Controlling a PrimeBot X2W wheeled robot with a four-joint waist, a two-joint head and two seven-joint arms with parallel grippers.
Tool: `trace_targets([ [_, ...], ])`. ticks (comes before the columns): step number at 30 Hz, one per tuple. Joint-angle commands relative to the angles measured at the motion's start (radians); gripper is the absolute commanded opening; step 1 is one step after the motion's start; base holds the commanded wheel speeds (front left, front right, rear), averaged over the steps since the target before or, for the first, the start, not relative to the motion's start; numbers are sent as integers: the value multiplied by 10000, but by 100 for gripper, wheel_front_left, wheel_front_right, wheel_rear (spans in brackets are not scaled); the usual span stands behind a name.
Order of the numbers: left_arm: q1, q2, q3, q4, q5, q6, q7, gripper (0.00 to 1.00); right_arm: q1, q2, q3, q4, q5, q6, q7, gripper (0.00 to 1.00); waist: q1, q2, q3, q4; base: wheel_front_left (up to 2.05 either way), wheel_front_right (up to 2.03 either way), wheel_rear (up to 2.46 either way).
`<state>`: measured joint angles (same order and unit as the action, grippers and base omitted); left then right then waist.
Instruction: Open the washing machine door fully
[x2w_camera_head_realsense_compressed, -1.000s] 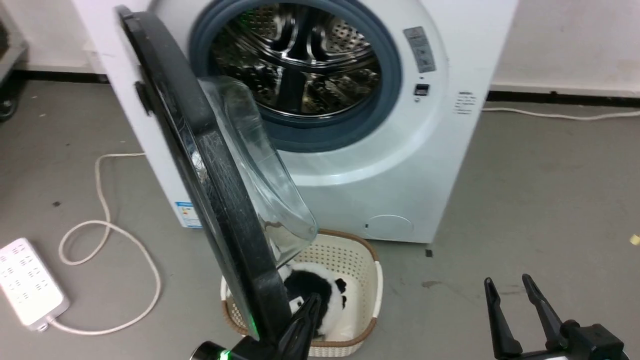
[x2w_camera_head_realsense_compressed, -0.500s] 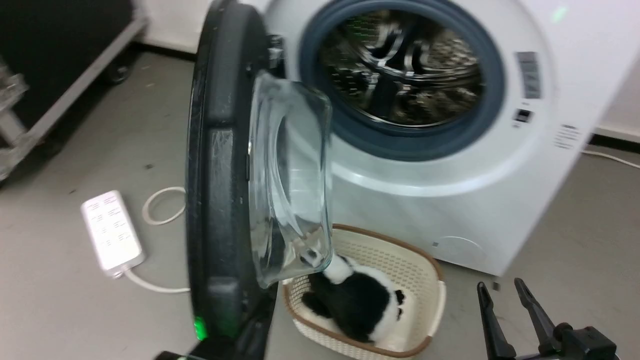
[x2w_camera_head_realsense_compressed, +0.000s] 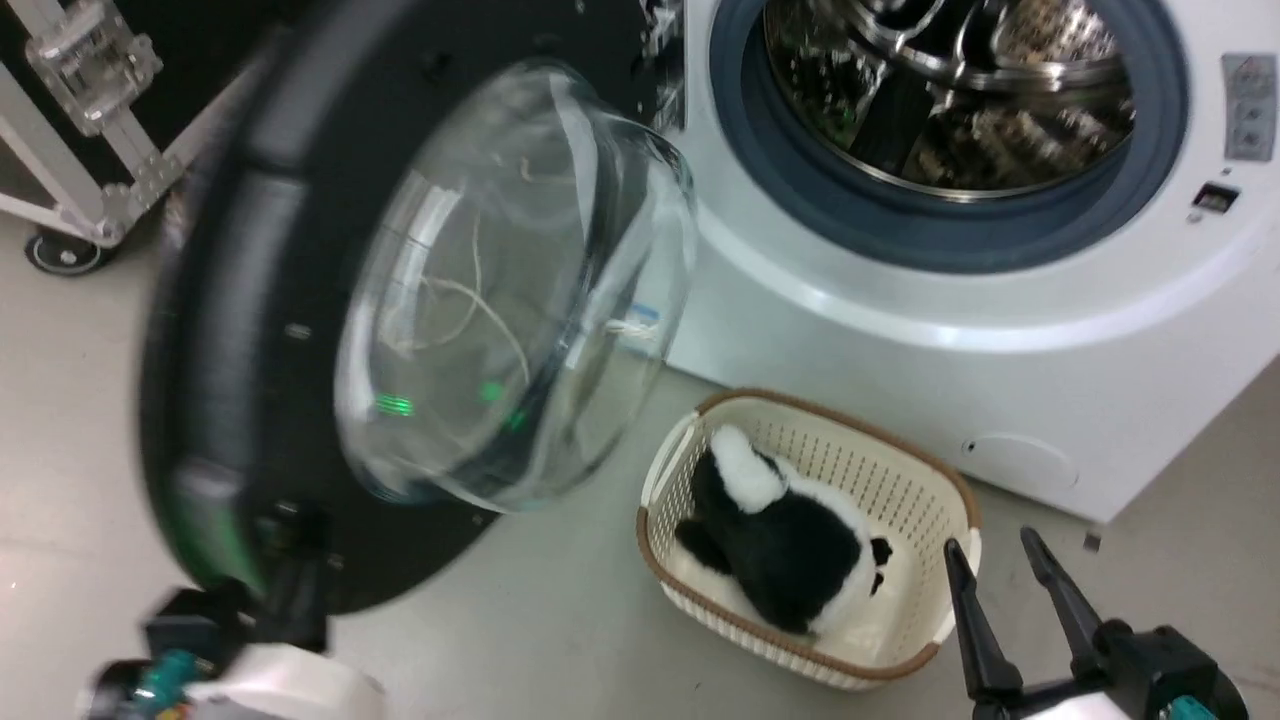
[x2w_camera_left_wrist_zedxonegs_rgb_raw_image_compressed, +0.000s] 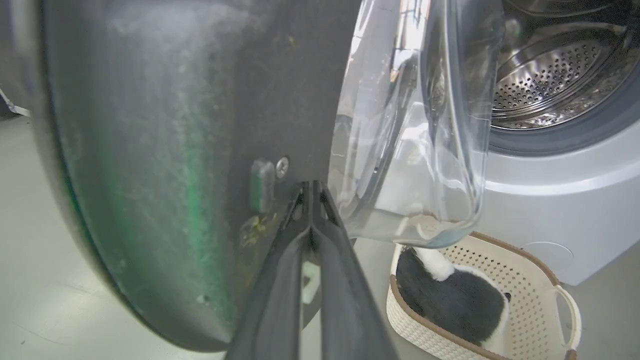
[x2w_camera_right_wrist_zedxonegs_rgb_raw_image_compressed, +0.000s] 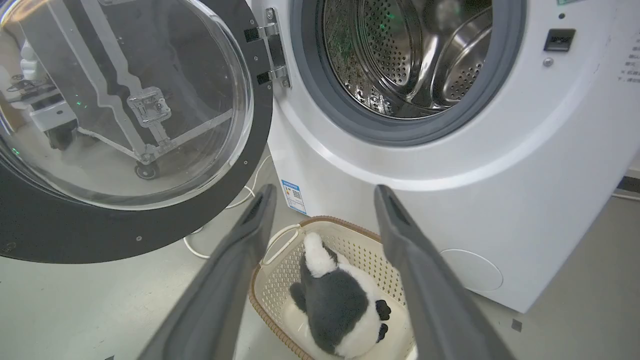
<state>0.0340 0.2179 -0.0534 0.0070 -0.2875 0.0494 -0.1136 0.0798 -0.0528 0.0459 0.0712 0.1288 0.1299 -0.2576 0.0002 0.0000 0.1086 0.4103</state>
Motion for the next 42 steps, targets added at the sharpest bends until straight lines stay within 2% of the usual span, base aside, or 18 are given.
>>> trace_targets([
  [1,-257,141,210,78,-135,34,27,0,-168,26,9,3,-85,8,-42,100,-2,0,286,-54,0,0,0],
  [9,-1487,1349,1599,1095,-920,-203,137,0,-515,26,-302,-132,-482,8,-42,100,-2,0,1252,-475,0,0,0],
  [12,-1993,1956,2147,1868,-1161,-280,178,0,-598,26,-462,-222,-644,8,-42,100,-2,0,1626,-714,0,0,0],
  [17,-2859,2638,2800,3453,-1518,-398,-117,0,-774,26,-584,-298,-717,8,-42,100,-2,0,2055,-988,0,0,0],
  [25,-4090,3164,2991,5530,-1652,-765,-982,0,-922,26,-613,-365,-895,8,-42,100,-2,0,2313,-1222,0,0,0],
  [32,-4078,2962,2894,5893,-1203,-911,-1455,0,-891,26,-762,-228,-609,8,-42,100,-2,0,1839,-1346,0,0,0],
  [35,-3776,2689,3041,5027,-816,-1042,-1474,0,-857,26,-899,-235,-472,8,-42,100,-2,0,1479,-1400,0,0,0],
  [42,-2425,1381,3037,2729,-390,-1408,-1479,0,-742,26,-1315,-560,-242,8,-42,100,-2,0,311,-1774,0,0,0],
])
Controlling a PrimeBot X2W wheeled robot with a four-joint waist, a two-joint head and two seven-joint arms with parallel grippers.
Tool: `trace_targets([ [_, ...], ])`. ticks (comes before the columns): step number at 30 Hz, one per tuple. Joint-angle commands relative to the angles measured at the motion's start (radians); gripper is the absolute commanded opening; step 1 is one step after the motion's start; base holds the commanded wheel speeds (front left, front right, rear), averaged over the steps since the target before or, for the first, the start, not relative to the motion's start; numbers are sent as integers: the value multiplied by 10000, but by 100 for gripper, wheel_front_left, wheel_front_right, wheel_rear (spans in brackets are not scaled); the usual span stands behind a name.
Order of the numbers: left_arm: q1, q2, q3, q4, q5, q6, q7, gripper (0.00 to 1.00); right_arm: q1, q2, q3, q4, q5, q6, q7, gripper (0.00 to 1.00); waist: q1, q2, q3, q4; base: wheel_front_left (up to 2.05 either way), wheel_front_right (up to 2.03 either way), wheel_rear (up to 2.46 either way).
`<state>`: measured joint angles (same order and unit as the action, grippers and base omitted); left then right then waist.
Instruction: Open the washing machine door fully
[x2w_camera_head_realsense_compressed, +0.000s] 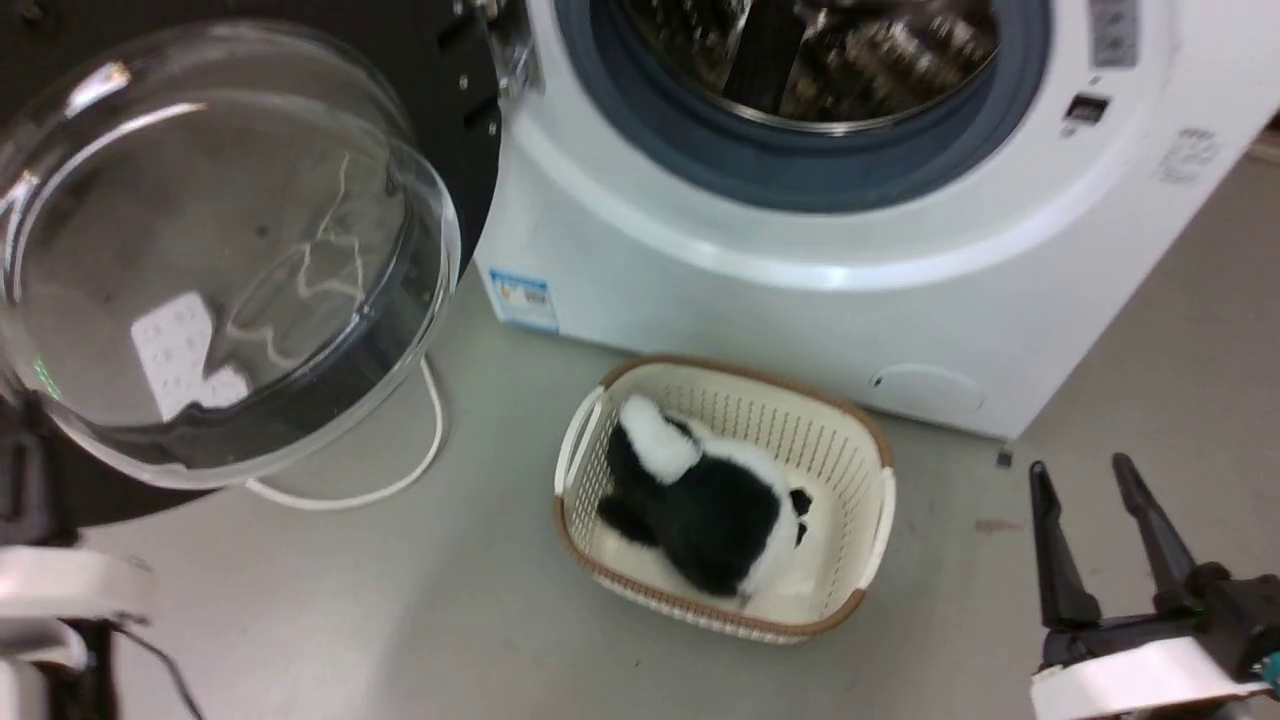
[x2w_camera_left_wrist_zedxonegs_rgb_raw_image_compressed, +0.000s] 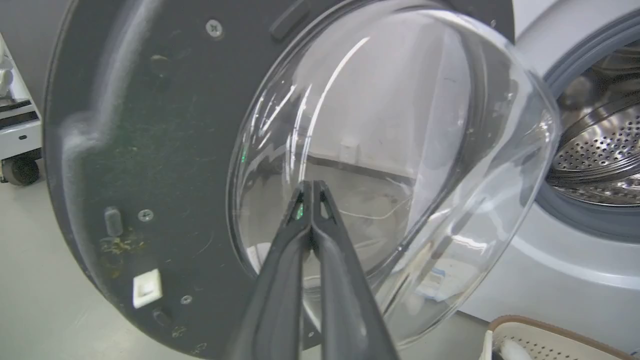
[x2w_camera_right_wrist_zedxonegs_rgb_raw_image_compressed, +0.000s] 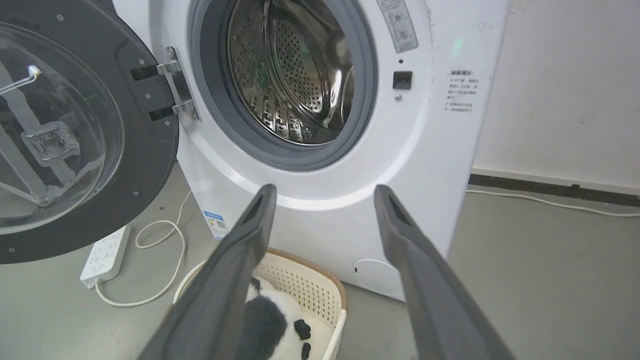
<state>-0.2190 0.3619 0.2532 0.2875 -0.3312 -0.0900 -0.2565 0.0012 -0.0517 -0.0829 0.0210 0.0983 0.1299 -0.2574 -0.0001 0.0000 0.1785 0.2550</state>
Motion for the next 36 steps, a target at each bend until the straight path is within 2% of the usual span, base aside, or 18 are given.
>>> trace_targets([
  [1,311,-254,-117,-410,144,-25,-51,0,58,15,-95,-118,91,8,-44,100,1,0,-539,-296,0,0,0],
  [4,953,-902,-585,-1319,405,-1,-51,0,144,15,-200,-269,109,8,-44,100,1,0,-888,-530,0,0,0],
  [5,953,-902,-585,-1319,405,-1,-51,0,144,15,-200,-269,109,8,-44,100,1,0,-888,-530,0,0,0],
  [6,1338,-1250,-879,-1820,557,60,-52,0,215,15,-176,-337,96,8,-44,100,1,0,-1085,-727,0,0,0],
  [12,2048,-1764,-1563,-2412,887,84,-52,0,506,15,-85,-448,227,8,-44,100,1,0,-1467,-1227,0,0,0],
  [13,2173,-1867,-1706,-2445,951,93,-52,9,573,15,-66,-456,241,8,-44,100,1,0,-1535,-1330,0,0,0],
  [14,2318,-1970,-1849,-2435,1022,116,-52,46,642,15,-38,-460,260,8,-44,100,1,0,-1598,-1438,0,0,0],
  [15,2456,-2072,-1977,-2420,1094,150,-52,100,706,15,13,-460,276,8,-44,100,1,0,-1651,-1558,0,0,0],
  [16,2690,-2288,-2229,-2416,1205,204,-52,100,814,15,98,-441,310,8,-44,100,1,0,-1727,-1789,0,0,0],
  [24,3323,-2711,-2959,-2413,1640,471,-52,100,1029,15,344,-406,347,8,-44,100,1,0,-1848,-2384,0,0,0],
  [36,3579,-2765,-3318,-2487,2323,949,-53,100,1268,15,458,-258,286,8,-44,100,1,0,-1914,-2620,0,0,0],
])
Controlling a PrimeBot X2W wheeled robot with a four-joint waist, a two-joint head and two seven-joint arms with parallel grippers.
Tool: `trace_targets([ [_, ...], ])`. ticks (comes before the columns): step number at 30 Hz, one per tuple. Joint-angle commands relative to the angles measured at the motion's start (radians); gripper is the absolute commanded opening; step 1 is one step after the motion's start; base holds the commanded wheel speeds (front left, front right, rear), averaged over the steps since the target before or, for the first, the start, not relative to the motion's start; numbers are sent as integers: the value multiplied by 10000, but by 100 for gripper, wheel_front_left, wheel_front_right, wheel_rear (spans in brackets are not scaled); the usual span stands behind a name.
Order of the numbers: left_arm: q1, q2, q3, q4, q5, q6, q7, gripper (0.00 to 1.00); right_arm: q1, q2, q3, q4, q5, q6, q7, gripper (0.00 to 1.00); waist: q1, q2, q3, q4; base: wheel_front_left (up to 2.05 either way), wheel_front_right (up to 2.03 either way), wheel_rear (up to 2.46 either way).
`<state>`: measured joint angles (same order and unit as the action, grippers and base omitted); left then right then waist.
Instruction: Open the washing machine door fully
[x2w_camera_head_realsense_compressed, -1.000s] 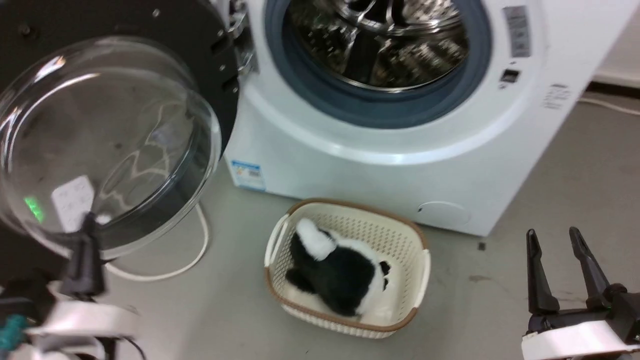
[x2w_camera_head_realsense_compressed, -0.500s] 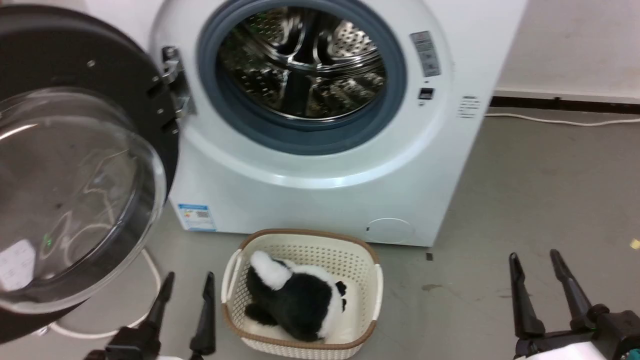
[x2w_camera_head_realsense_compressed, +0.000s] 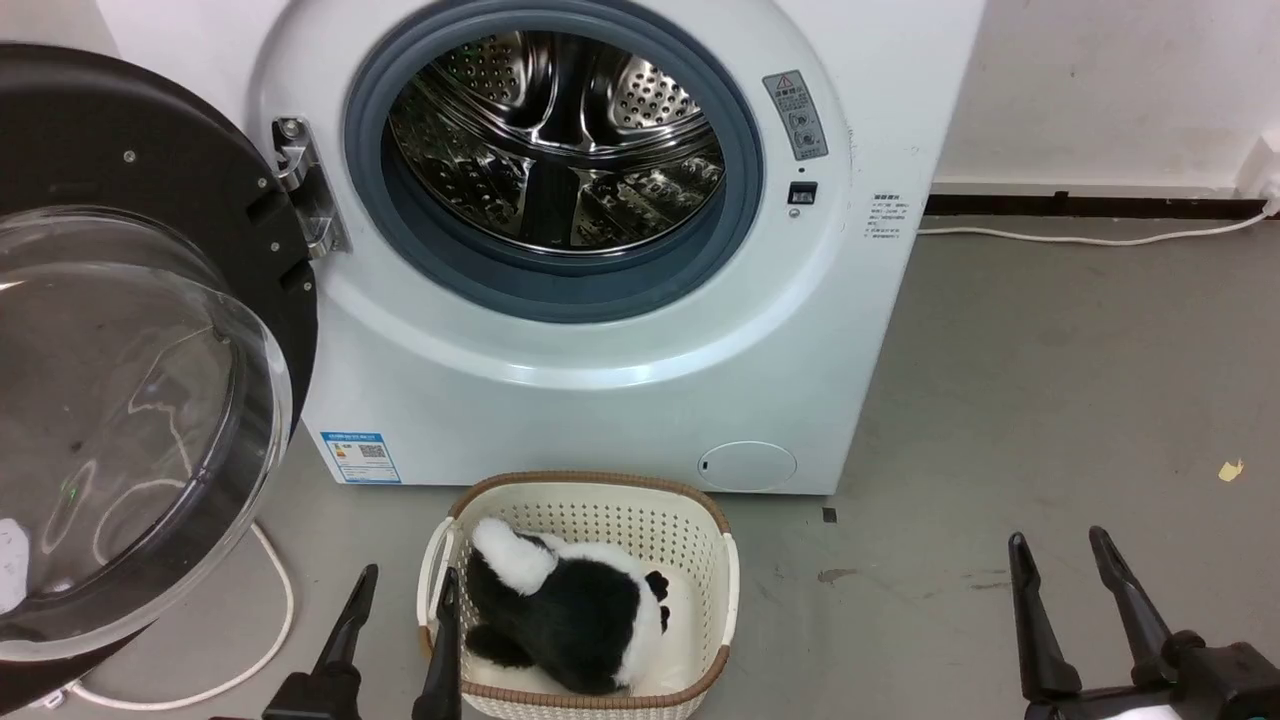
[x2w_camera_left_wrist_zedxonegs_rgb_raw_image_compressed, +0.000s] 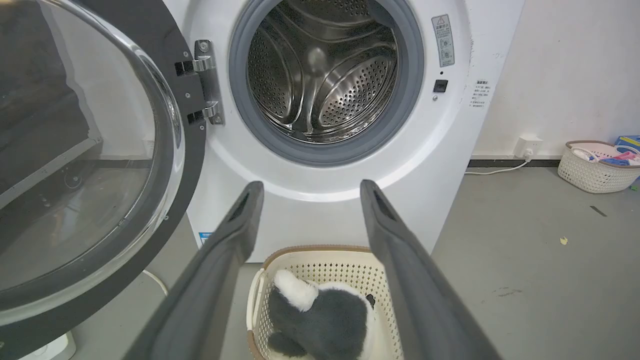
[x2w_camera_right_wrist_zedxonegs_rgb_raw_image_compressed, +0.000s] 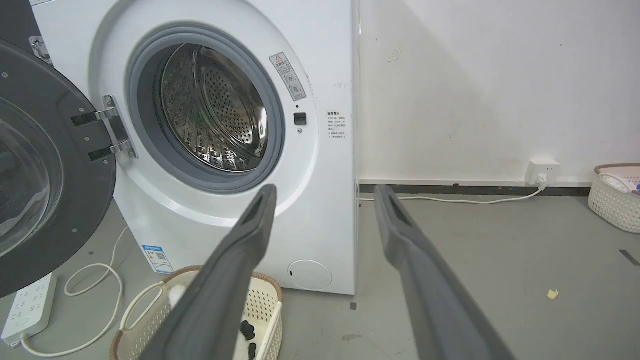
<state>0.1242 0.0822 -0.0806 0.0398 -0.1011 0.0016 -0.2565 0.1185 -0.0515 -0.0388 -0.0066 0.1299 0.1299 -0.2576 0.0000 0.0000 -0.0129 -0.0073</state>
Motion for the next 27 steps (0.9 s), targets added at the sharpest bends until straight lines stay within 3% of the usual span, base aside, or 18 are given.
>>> trace_targets([
  [1,152,42,5,1,65,61,-53,100,94,13,23,28,-34,8,-42,100,0,0,1,0,0,0,0],
  [16,129,123,-139,214,356,268,-53,100,53,13,106,134,-38,8,-42,100,0,0,-15,115,0,0,0],
  [17,132,127,-144,234,325,244,-53,0,45,13,115,129,-30,8,-42,0,0,0,-13,123,0,0,0],
  [27,-56,10,-43,198,386,234,116,0,-52,1,130,102,-68,0,115,0,0,0,-7,119,0,0,0],
])
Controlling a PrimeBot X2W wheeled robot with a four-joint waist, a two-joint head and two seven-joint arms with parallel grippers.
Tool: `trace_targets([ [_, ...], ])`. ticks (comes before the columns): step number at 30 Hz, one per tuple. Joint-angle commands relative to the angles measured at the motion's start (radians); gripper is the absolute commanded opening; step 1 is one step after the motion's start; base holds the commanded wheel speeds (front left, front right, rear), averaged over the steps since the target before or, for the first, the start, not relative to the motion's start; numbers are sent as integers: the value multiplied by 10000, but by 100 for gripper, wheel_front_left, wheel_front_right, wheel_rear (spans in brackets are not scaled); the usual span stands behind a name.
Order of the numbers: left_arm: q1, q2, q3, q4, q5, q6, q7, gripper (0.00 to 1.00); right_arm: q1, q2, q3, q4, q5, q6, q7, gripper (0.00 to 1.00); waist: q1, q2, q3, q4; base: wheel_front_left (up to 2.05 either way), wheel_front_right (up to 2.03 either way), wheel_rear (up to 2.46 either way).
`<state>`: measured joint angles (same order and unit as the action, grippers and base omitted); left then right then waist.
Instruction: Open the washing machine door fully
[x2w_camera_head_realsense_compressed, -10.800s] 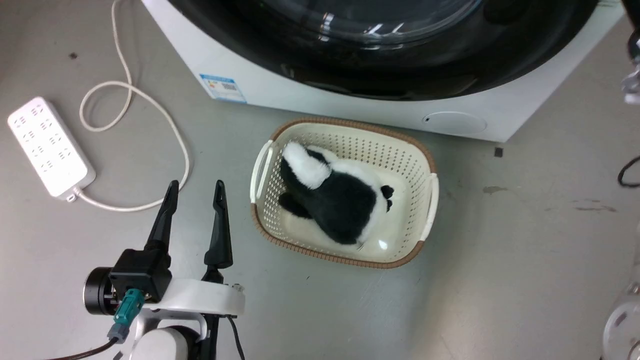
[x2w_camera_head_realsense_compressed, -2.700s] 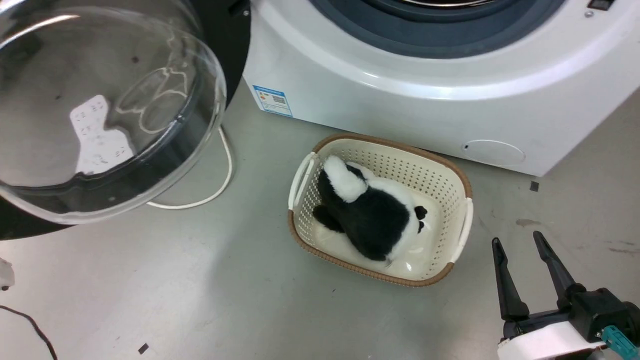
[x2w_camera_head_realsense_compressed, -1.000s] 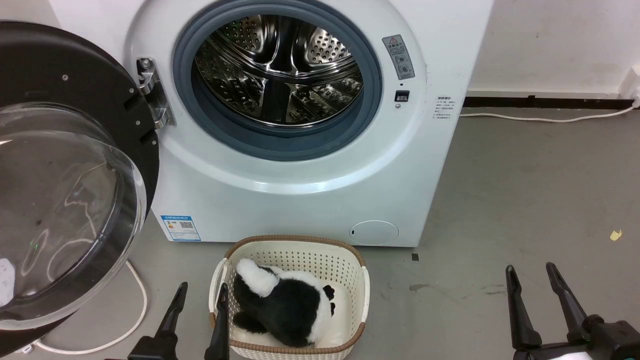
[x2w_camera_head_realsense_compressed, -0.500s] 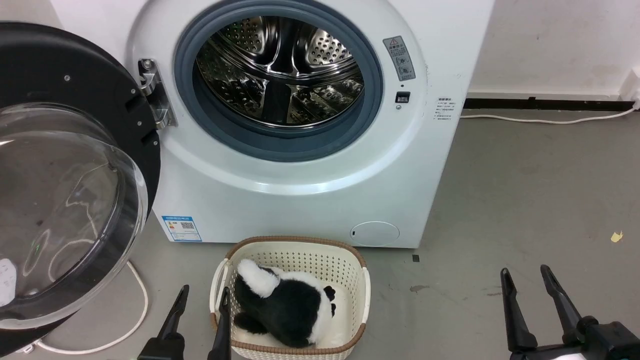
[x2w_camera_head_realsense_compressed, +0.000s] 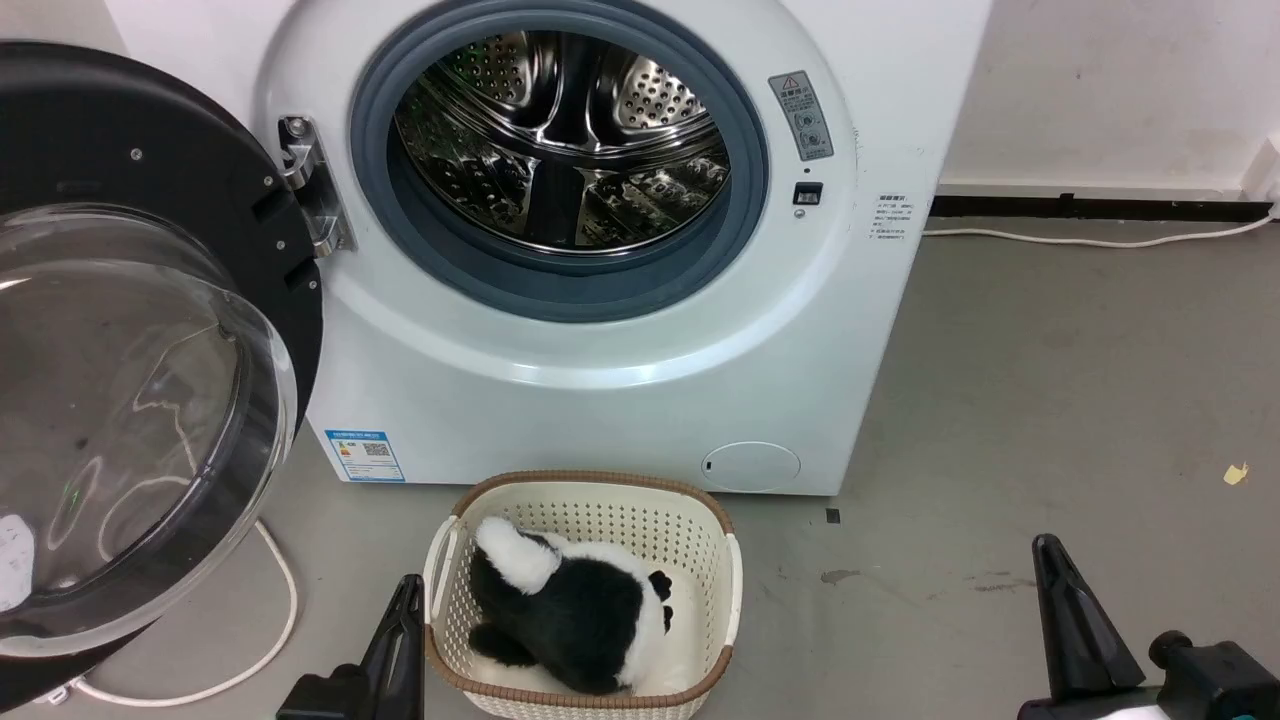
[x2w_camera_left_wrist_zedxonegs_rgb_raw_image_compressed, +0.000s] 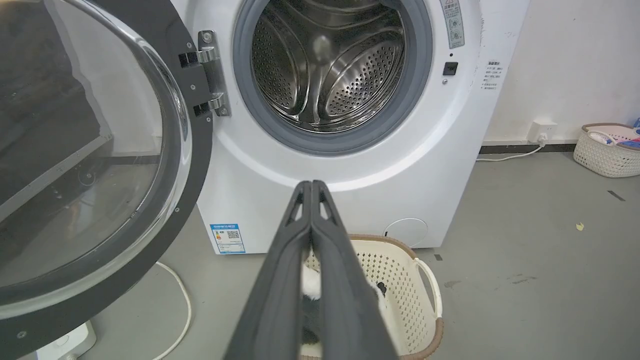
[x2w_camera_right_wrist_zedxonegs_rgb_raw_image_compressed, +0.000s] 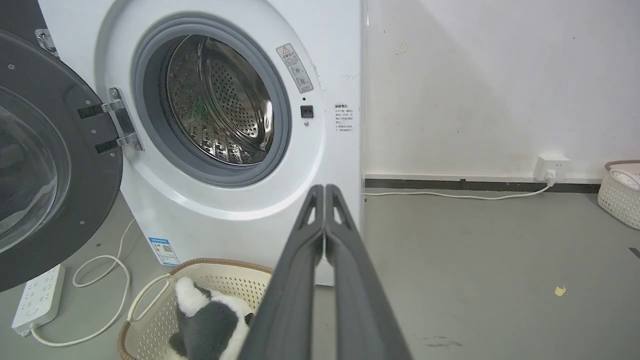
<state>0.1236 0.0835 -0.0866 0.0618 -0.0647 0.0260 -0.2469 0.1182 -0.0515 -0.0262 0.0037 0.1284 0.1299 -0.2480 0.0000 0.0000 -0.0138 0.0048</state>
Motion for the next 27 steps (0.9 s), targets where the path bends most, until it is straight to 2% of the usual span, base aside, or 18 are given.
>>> trace_targets([
  [1,-60,-6,24,-28,27,-11,41,0,-58,1,6,-2,-63,0,40,0,0,0,2,-1,0,0,0],
  [27,-357,-88,236,-177,184,-74,654,0,-342,4,71,-11,-371,2,656,0,0,0,36,-13,0,0,0],
])
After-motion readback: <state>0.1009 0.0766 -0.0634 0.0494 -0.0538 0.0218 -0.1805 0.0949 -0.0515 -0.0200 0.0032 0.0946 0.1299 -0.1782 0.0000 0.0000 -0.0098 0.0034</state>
